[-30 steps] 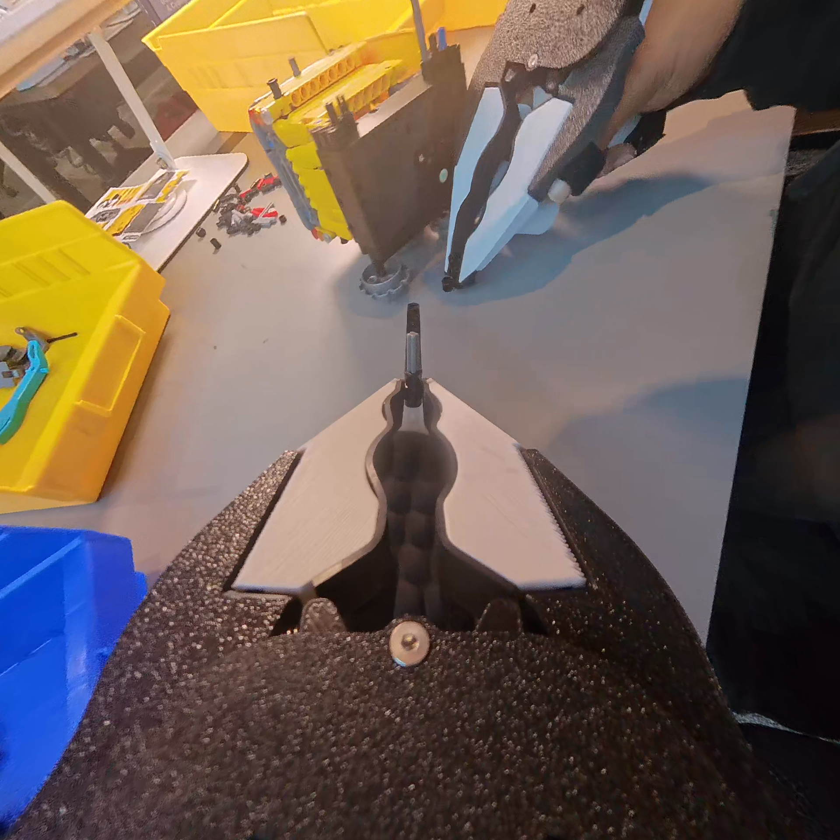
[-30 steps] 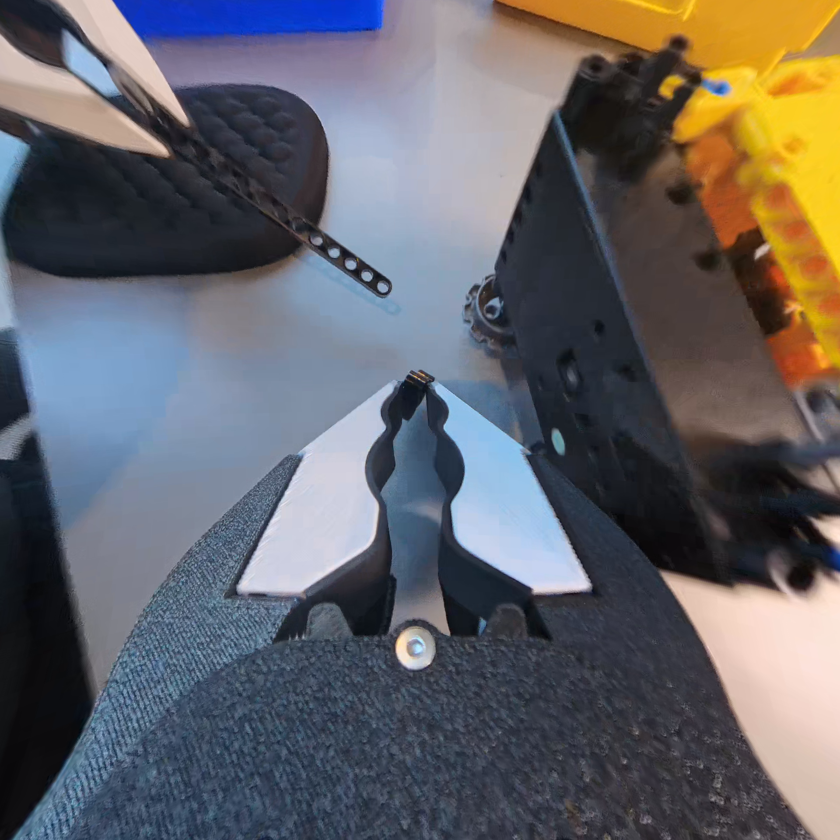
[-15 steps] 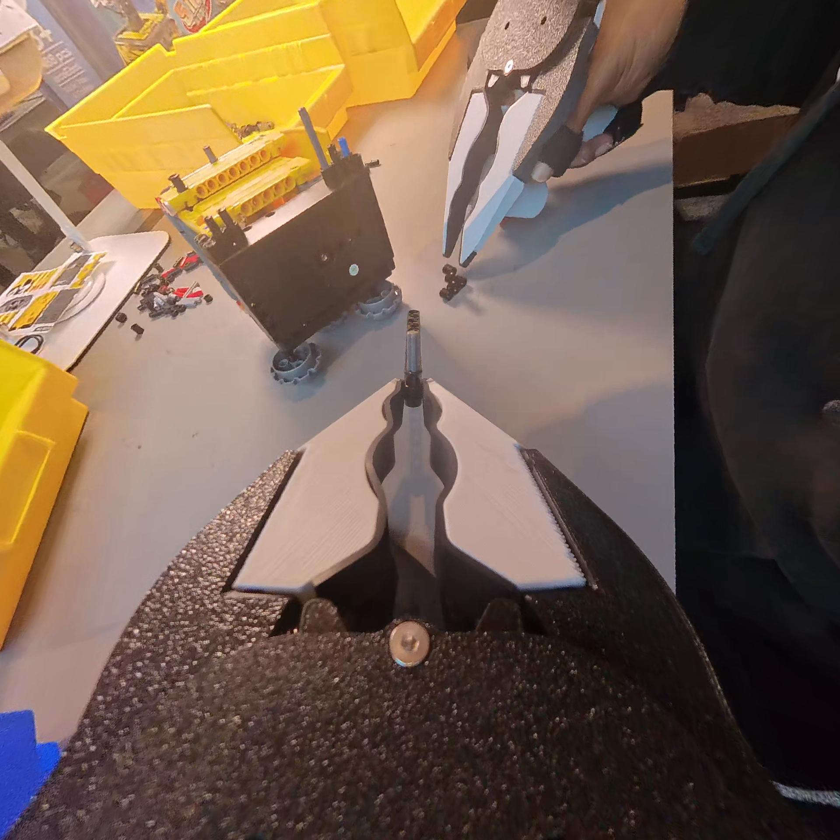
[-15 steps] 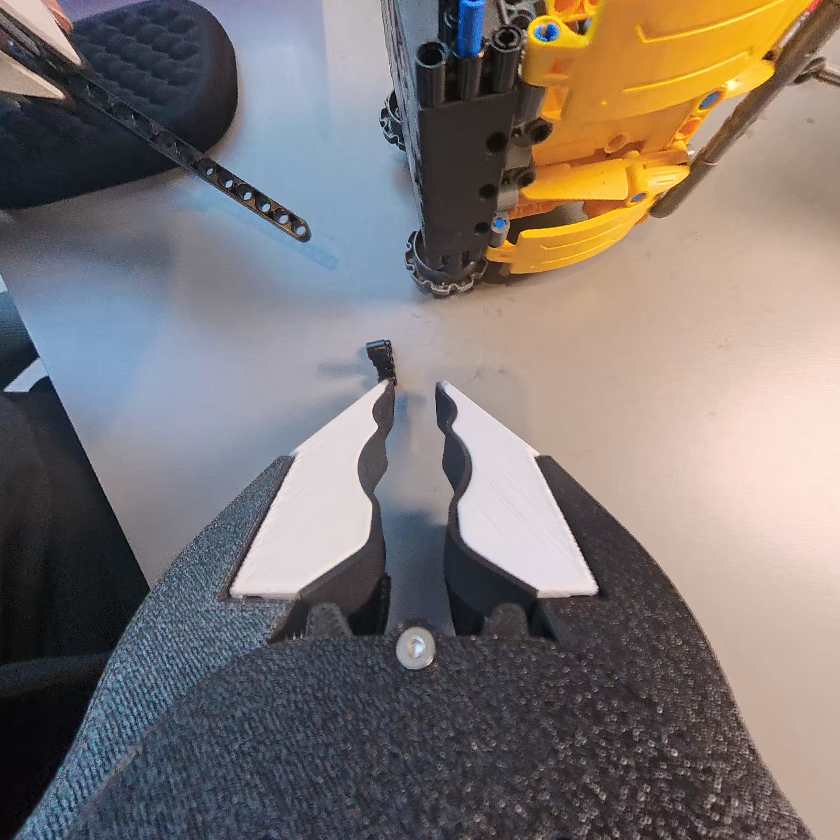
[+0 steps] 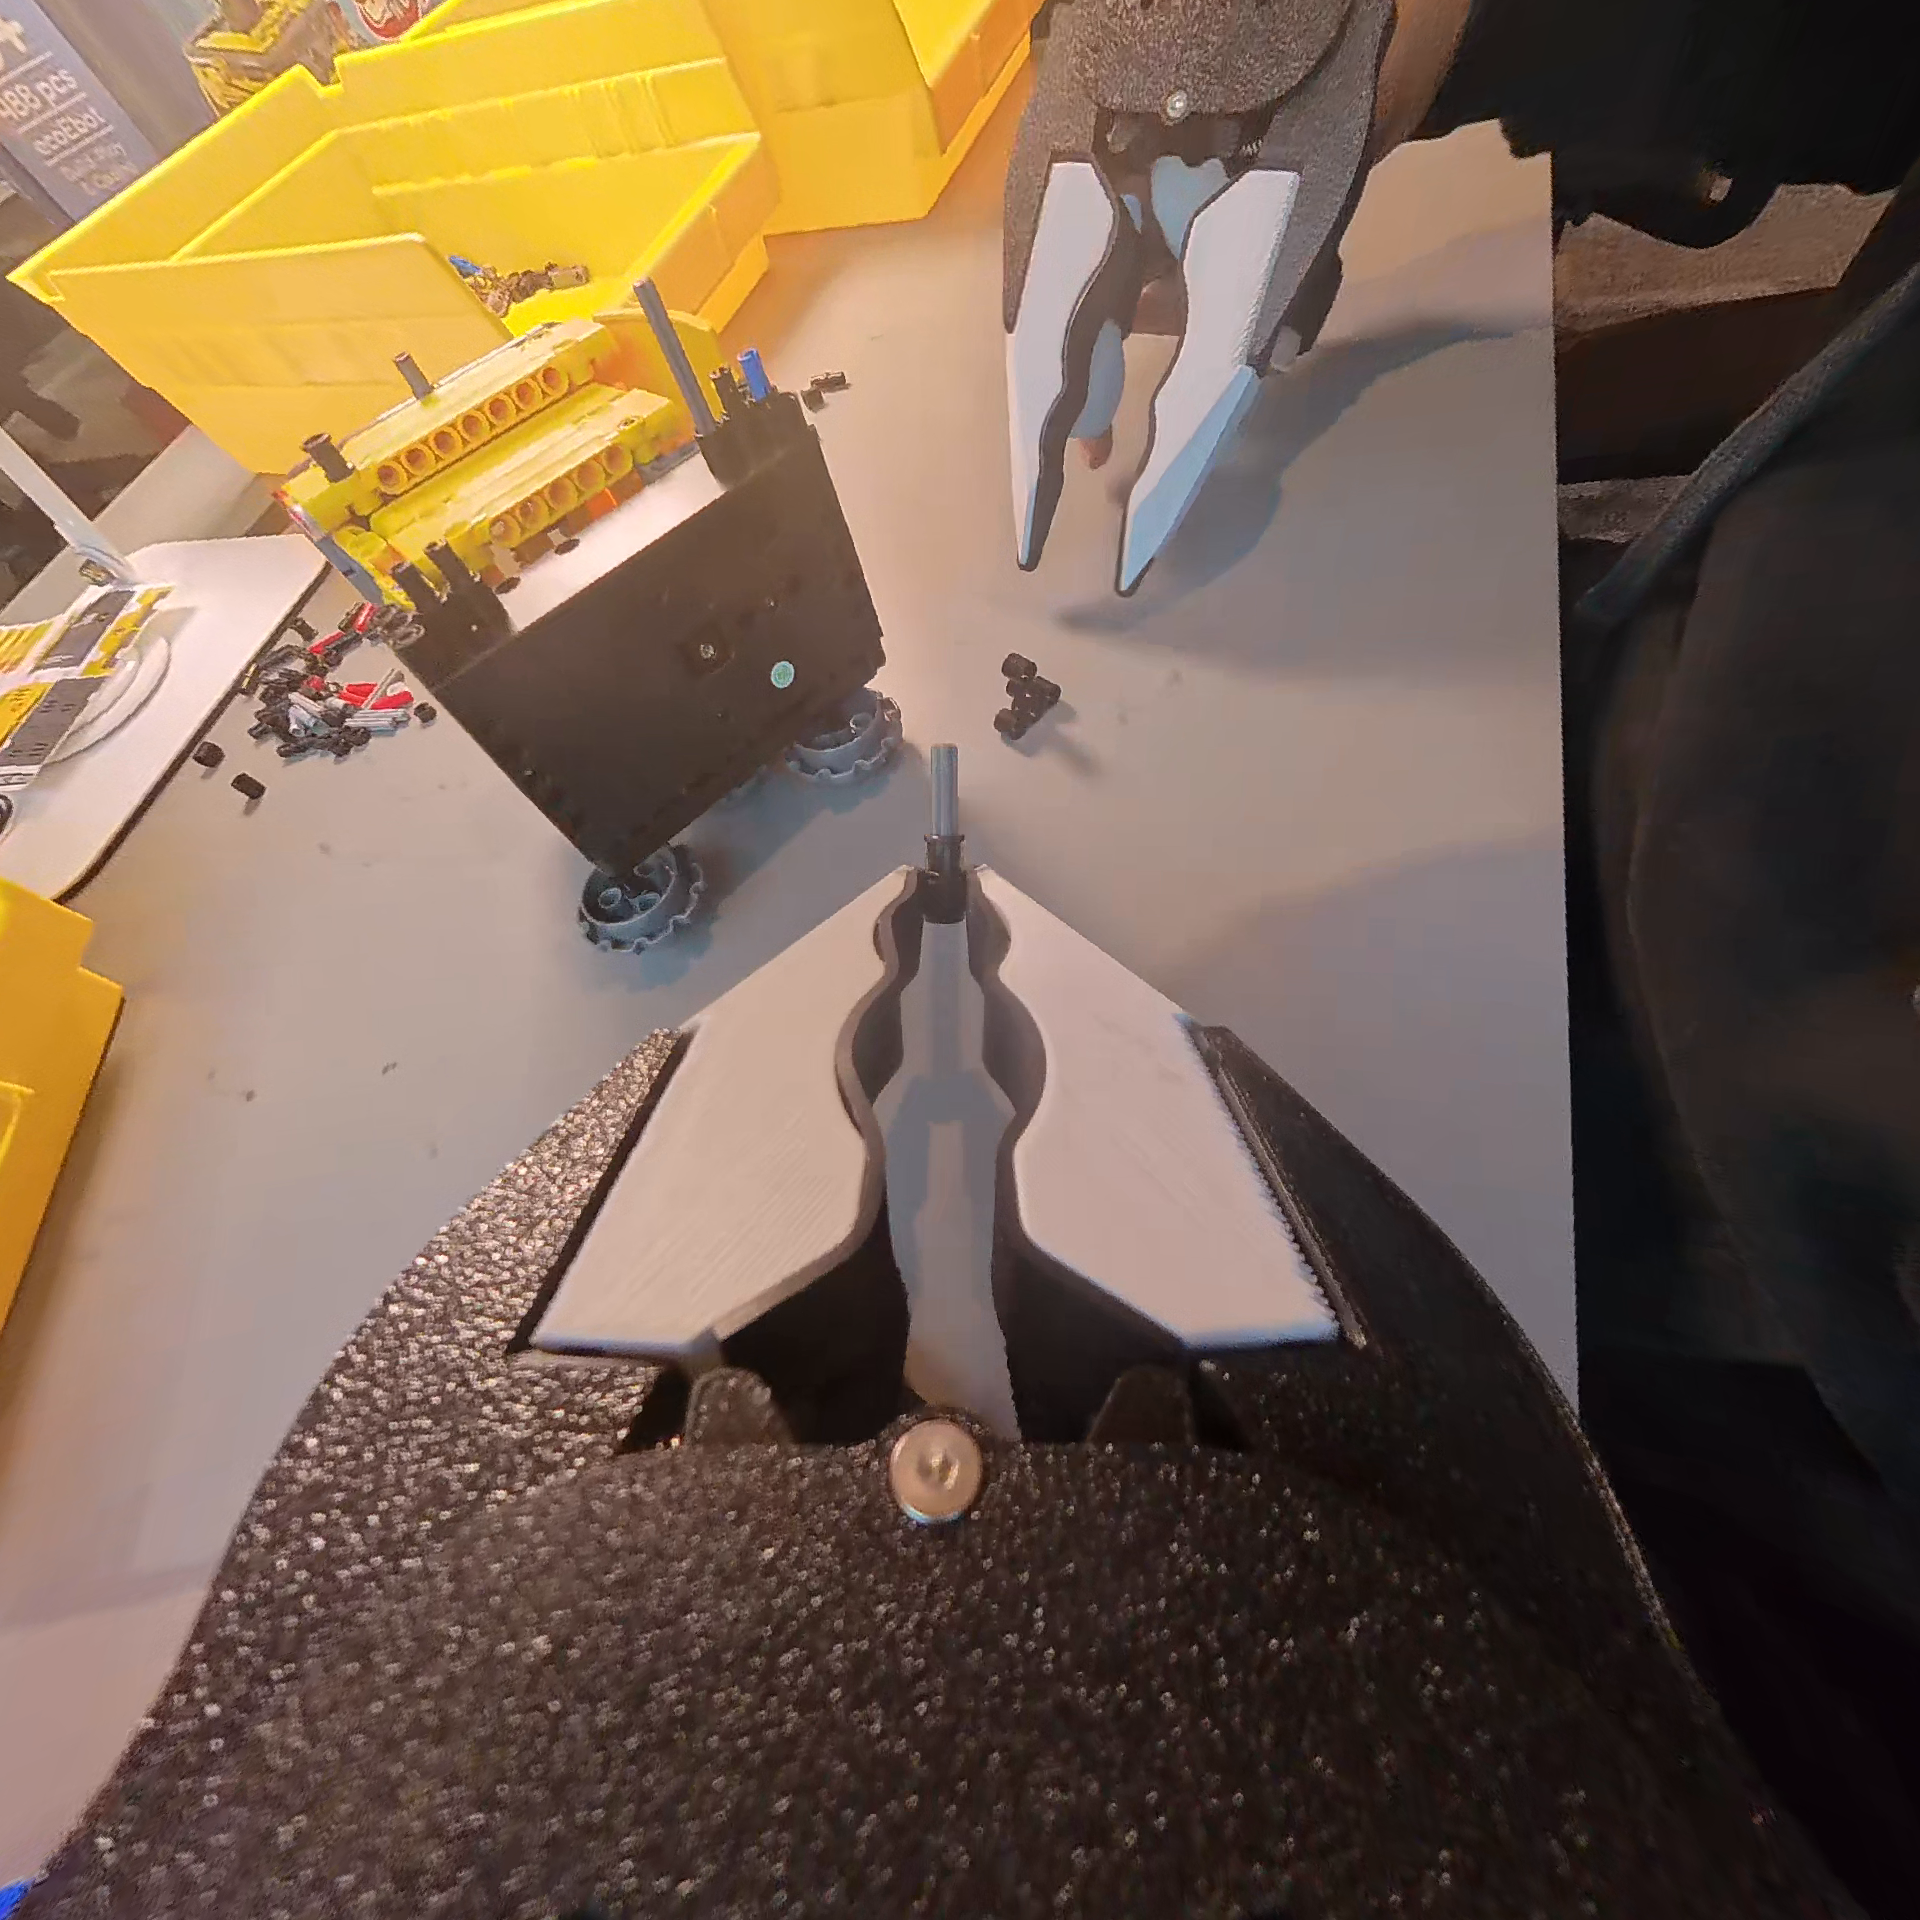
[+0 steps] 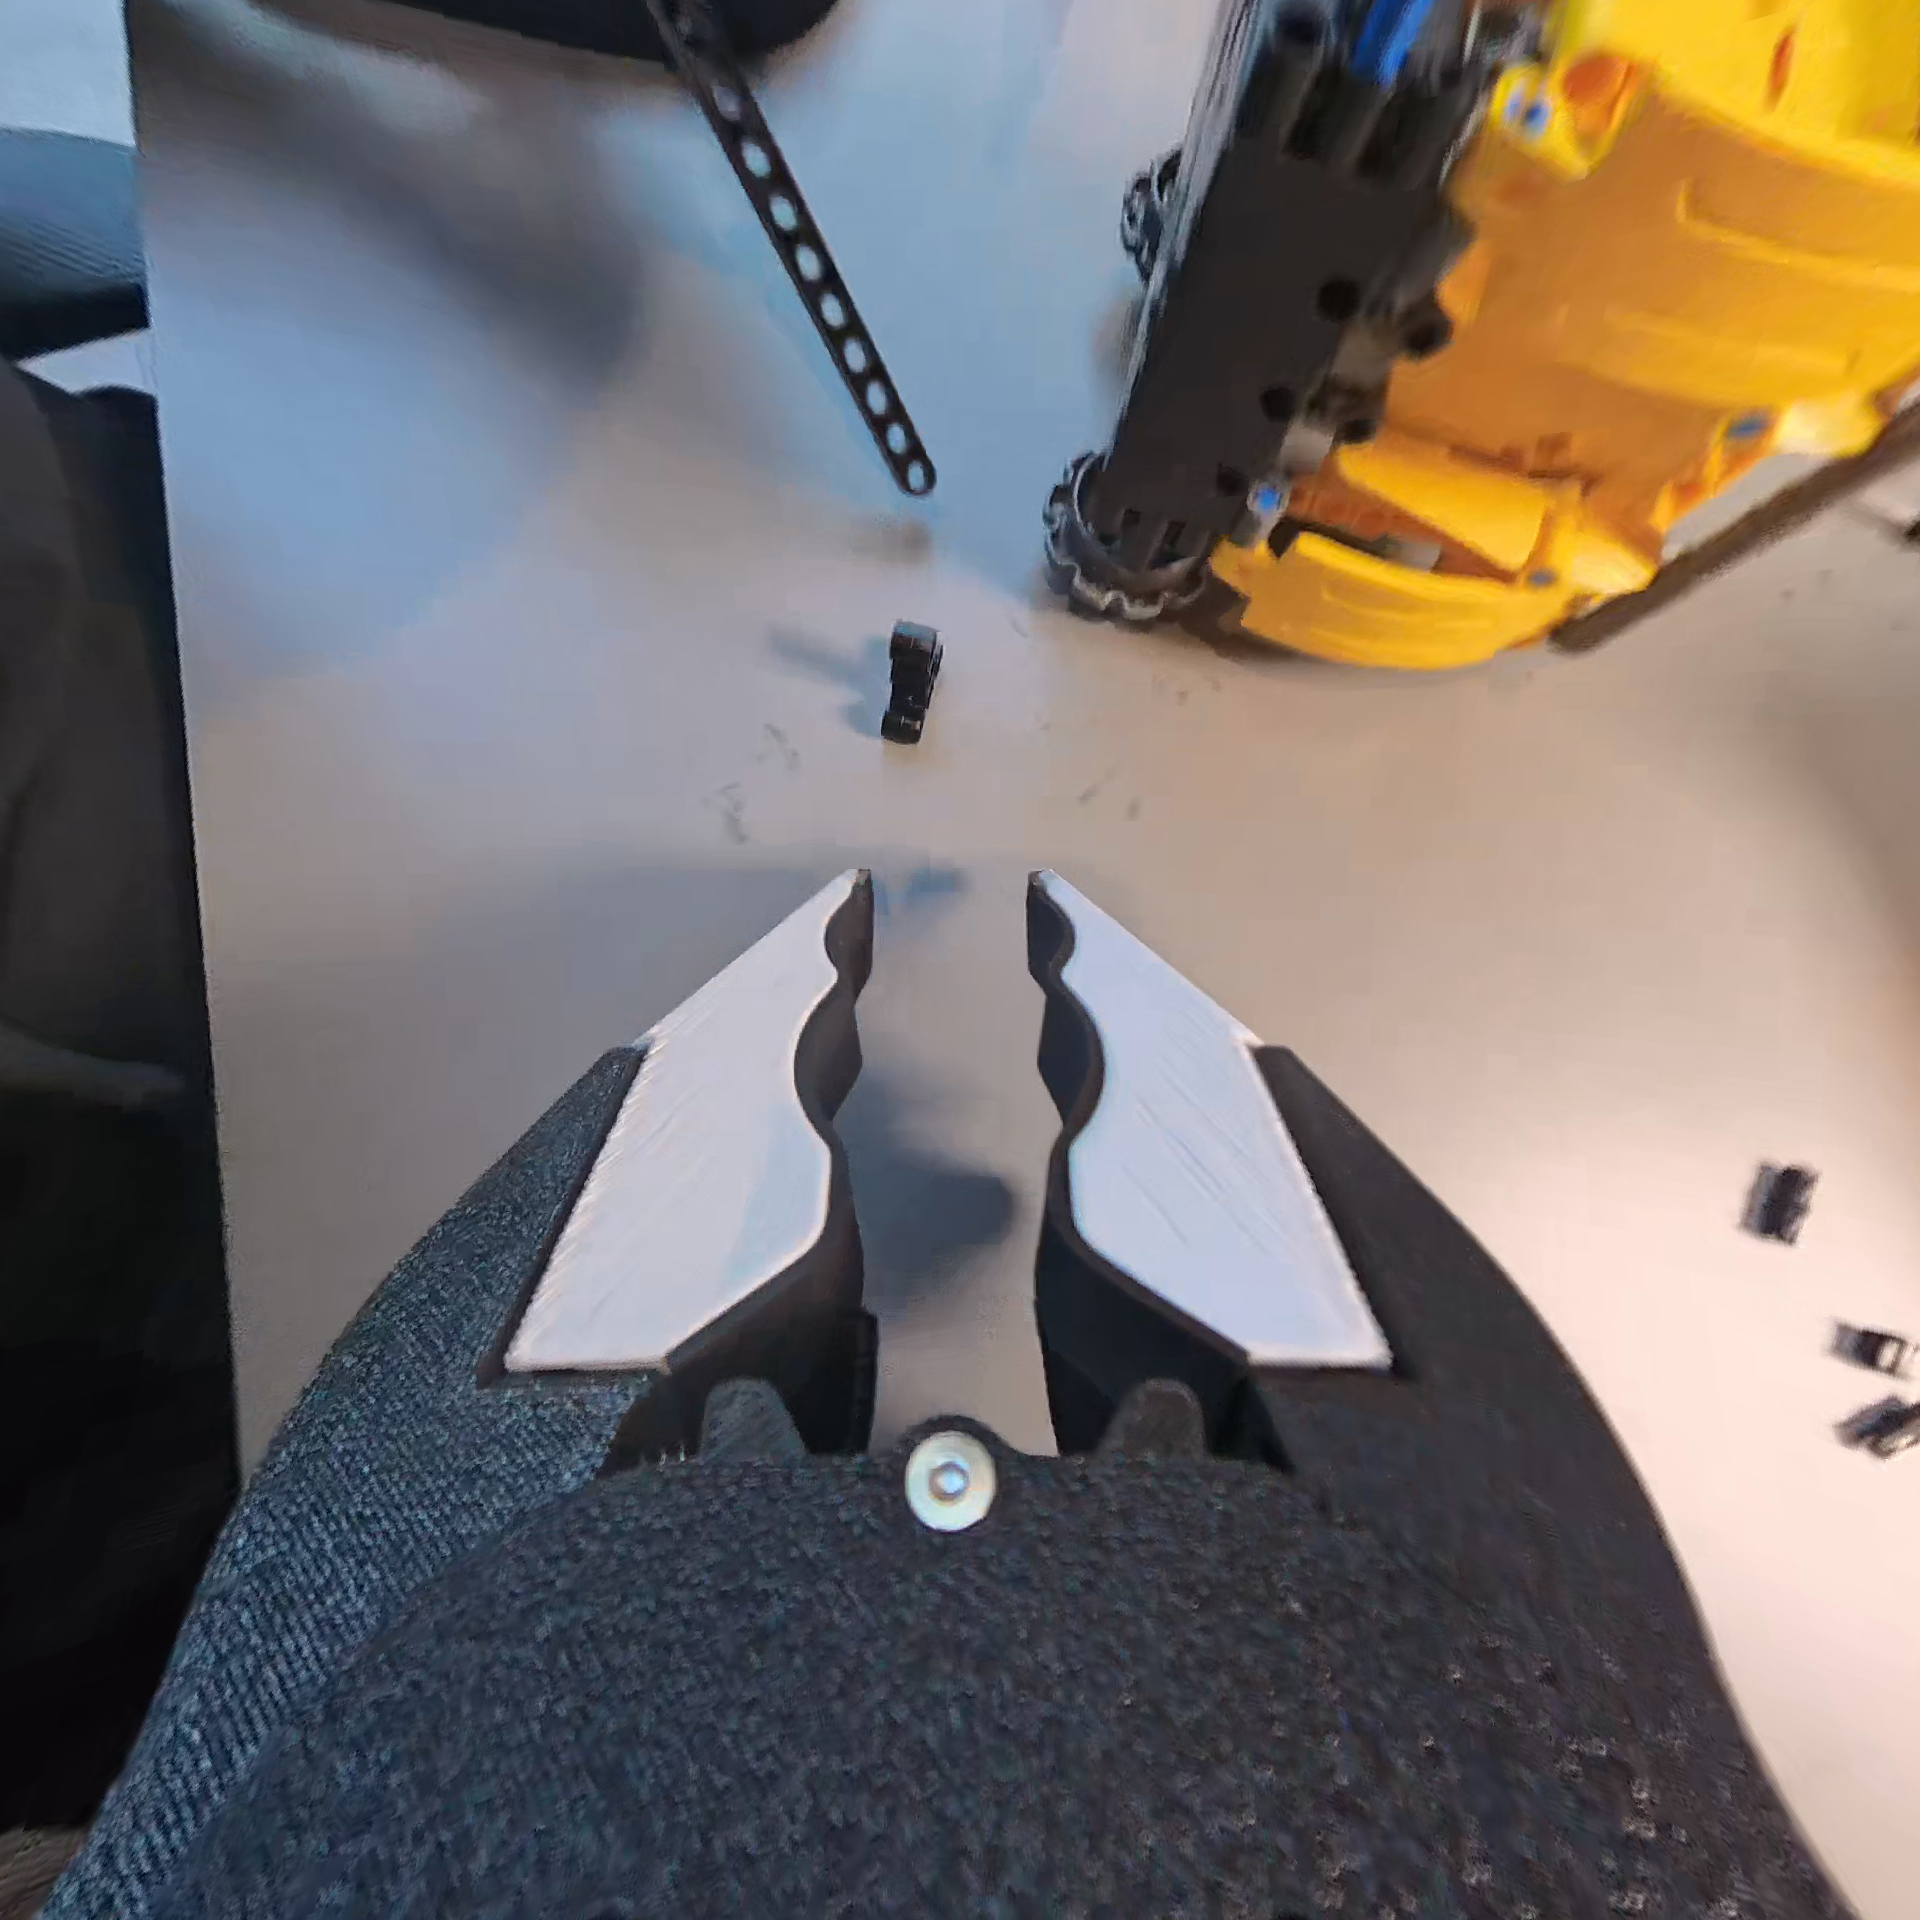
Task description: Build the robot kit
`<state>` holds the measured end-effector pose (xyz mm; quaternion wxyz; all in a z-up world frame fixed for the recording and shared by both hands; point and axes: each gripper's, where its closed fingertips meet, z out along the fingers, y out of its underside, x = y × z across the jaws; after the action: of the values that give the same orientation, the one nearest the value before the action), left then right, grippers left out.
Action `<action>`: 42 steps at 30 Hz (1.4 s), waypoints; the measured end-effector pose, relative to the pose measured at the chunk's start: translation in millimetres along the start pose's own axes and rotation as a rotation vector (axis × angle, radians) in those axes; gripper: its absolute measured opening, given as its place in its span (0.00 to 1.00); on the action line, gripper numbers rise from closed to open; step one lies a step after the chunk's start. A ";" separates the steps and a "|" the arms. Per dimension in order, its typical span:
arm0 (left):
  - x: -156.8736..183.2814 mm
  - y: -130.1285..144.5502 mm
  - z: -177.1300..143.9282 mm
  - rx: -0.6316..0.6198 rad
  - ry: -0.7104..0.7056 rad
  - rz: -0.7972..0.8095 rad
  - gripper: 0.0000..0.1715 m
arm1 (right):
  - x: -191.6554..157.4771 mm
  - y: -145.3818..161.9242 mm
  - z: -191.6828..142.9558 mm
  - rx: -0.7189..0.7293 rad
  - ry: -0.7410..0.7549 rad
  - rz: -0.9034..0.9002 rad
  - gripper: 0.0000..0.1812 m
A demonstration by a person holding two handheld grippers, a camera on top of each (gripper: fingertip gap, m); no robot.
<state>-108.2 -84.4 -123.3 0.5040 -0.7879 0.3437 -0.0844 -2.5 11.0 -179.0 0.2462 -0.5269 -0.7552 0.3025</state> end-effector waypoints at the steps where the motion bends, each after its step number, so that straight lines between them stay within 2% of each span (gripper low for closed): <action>1: -0.7 -1.1 0.8 -0.001 -0.003 0.002 0.03 | 2.1 -8.1 1.2 0.024 0.004 -0.022 0.13; 5: -2.7 -2.8 1.8 -0.014 -0.024 0.011 0.03 | 0.0 -40.6 12.1 0.093 -0.035 -0.071 0.07; 9: -2.2 0.3 -3.5 -0.026 -0.042 0.004 0.03 | -0.8 -43.3 25.7 0.063 -0.072 -0.107 0.10; 14: -1.0 8.2 -10.9 -0.030 -0.051 -0.019 0.03 | -5.8 -37.2 28.9 0.020 -0.119 -0.068 0.12; 18: 1.1 3.3 -11.3 0.014 -0.036 -0.022 0.03 | -6.0 -34.4 30.4 0.018 -0.138 -0.035 0.04; 21: 4.4 -4.8 -10.6 0.052 -0.010 -0.007 0.03 | -13.7 -37.0 27.1 0.036 -0.256 0.011 0.04; 24: 9.6 -12.0 -10.7 0.082 0.015 0.011 0.03 | -34.2 -39.9 12.1 0.041 -0.513 0.108 0.04; 26: 13.9 -17.2 -10.9 0.111 0.032 0.013 0.03 | -31.9 -34.6 10.8 0.001 -0.560 0.143 0.04; 31: 24.6 -23.6 -7.2 0.164 0.071 0.007 0.03 | -9.6 -12.4 23.2 -0.127 -0.430 0.083 0.09; 35: 27.4 -22.4 -0.4 0.162 0.084 0.000 0.03 | 3.2 -15.7 20.8 -0.082 -0.308 0.033 0.10; 38: 26.8 -22.5 4.3 0.153 0.089 0.000 0.03 | -0.7 -20.4 10.6 -0.026 -0.260 0.034 0.11; 42: 20.6 -22.3 9.2 0.138 0.084 0.006 0.03 | -11.5 -14.1 17.2 -0.062 -0.147 0.037 0.24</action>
<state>-78.2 -84.9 -113.1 0.5427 -0.7459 0.3601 -0.1393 -19.7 -6.9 -181.5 0.1680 -0.5246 -0.7702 0.3215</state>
